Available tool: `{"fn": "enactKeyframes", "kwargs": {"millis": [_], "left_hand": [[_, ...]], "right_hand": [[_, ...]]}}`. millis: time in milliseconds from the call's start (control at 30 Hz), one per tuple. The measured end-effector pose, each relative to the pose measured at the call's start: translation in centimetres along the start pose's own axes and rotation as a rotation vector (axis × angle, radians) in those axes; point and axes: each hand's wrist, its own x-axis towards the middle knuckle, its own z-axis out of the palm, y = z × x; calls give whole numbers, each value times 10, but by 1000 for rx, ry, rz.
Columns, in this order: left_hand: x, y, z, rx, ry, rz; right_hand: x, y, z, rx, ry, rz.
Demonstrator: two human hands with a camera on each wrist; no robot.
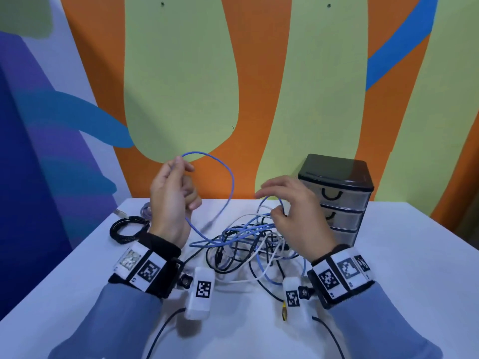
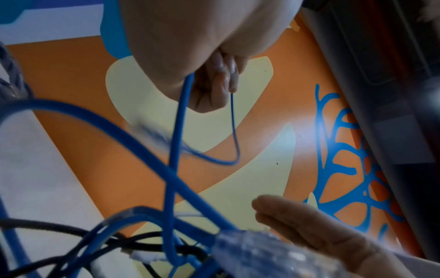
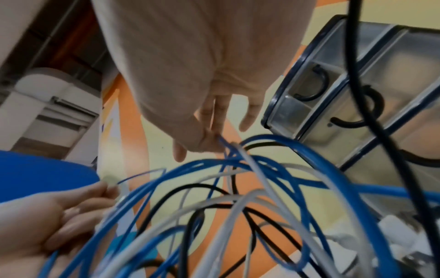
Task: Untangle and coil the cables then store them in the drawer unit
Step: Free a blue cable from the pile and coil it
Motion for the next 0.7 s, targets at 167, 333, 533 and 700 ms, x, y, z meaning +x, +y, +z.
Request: {"fn": "enactKeyframes", "kwargs": {"millis": [167, 333, 533, 700], "left_hand": [[-2, 7, -2, -245, -8, -121], [1, 10, -6, -426, 12, -166], [4, 2, -6, -239, -28, -269], [1, -4, -7, -21, -148, -341]], "right_hand": [[-5, -22, 7, 162, -273, -85], [-8, -28, 9, 156, -455, -38], [-3, -14, 8, 187, -294, -20], [-3, -14, 7, 359, -105, 140]]}}
